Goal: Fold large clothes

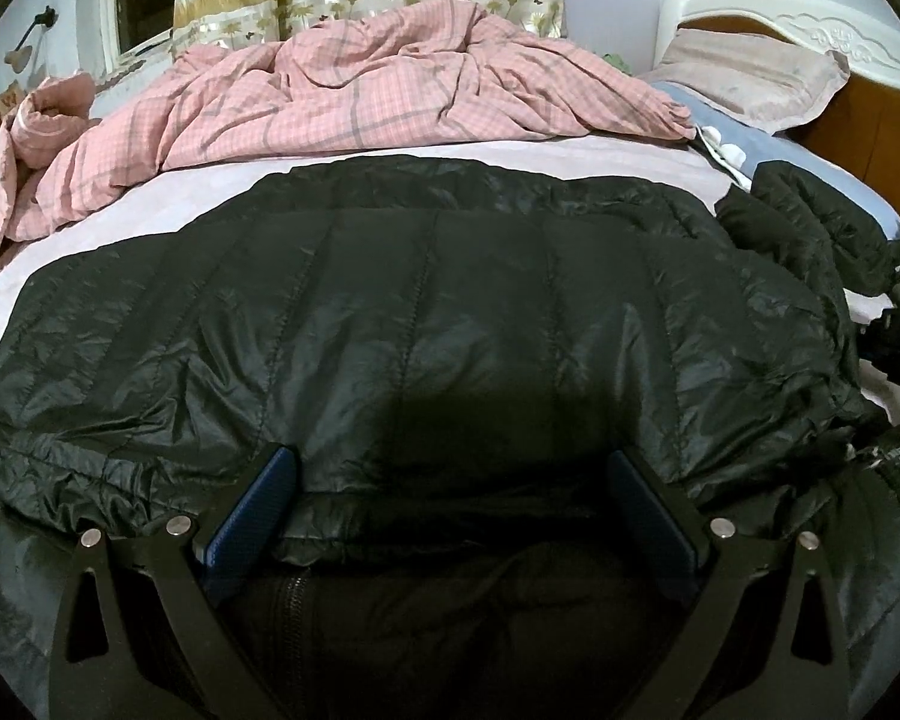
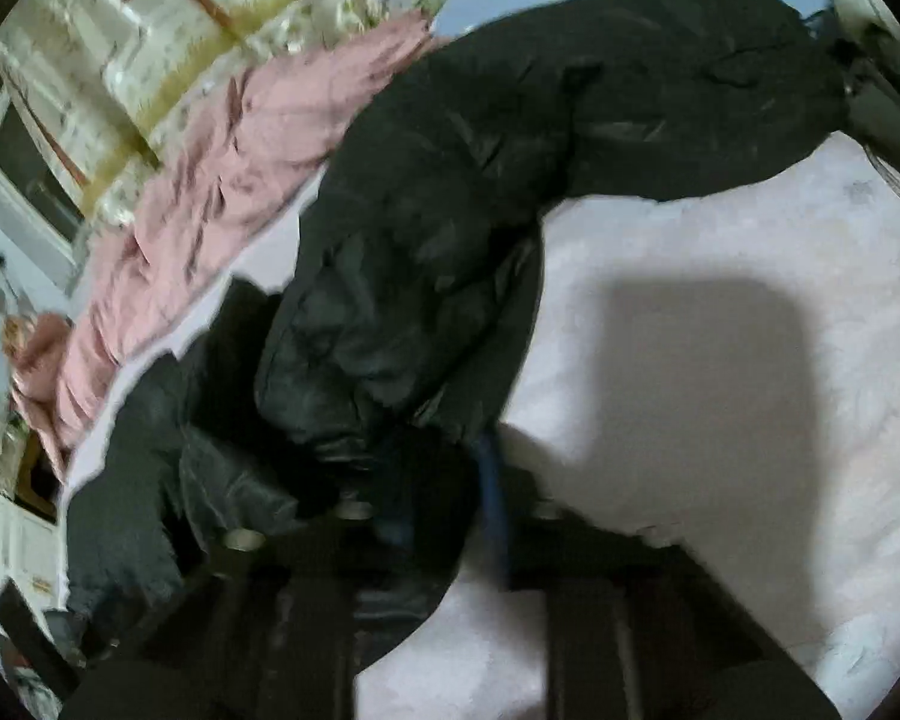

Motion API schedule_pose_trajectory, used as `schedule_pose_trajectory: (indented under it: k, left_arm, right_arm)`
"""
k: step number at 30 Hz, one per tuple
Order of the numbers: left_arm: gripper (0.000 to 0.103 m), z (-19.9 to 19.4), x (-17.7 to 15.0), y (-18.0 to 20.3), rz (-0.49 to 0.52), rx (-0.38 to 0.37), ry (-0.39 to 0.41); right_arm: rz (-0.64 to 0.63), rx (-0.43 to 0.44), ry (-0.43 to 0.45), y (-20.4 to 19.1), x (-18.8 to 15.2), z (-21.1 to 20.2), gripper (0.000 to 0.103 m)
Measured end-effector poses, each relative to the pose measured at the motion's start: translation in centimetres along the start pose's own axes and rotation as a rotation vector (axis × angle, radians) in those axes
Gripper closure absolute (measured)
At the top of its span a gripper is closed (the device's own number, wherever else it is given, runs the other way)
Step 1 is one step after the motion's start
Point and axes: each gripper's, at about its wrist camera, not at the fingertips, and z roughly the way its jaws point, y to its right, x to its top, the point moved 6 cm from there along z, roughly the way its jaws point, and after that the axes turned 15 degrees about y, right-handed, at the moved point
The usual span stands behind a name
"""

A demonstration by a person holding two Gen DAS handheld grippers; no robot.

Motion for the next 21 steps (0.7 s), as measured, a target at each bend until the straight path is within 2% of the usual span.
schedule_pose_trajectory:
  k: [1, 5, 8, 11, 14, 15, 16, 17, 19, 21]
  left_arm:
    - [0.001, -0.1, -0.1, -0.1, -0.001, -0.002, 0.000]
    - [0.001, -0.5, 0.1, 0.0, -0.017, -0.016, 0.016]
    - [0.001, -0.8, 0.2, -0.2, -0.024, 0.001, 0.034]
    - [0.001, -0.7, 0.2, 0.1, -0.007, 0.011, 0.032]
    - [0.001, -0.8, 0.3, -0.1, -0.022, -0.001, 0.036]
    - [0.001, -0.7, 0.2, -0.1, -0.021, 0.000, 0.034]
    - [0.001, -0.7, 0.2, -0.1, -0.019, 0.002, 0.034]
    - [0.001, -0.7, 0.2, -0.1, -0.020, 0.001, 0.035]
    - [0.001, -0.7, 0.2, -0.1, -0.022, -0.001, 0.035]
    - [0.001, -0.7, 0.2, -0.1, -0.021, 0.000, 0.034]
  right_arm:
    - [-0.009, 0.010, 0.013, -0.3, 0.1, -0.2, 0.099]
    - [-0.003, 0.012, 0.077, -0.9, 0.8, -3.2, 0.100]
    - [0.028, 0.141, 0.189, -2.9, 1.7, -8.8, 0.100]
    - [-0.057, 0.268, 0.252, -6.4, 1.8, -13.7, 0.100]
    - [-0.125, 0.330, 0.266, -8.5, 1.1, -16.0, 0.100]
    - [-0.147, 0.315, 0.303, -8.7, 1.2, -16.6, 0.097]
    - [-0.147, 0.278, 0.347, -8.6, 1.7, -17.0, 0.094]
    - [-0.131, 0.247, 0.383, -8.3, 2.1, -17.3, 0.084]
    - [0.018, 0.195, 0.461, -5.5, 3.5, -18.1, 0.050]
    - [0.166, 0.212, 0.493, -2.6, 3.9, -18.8, 0.045]
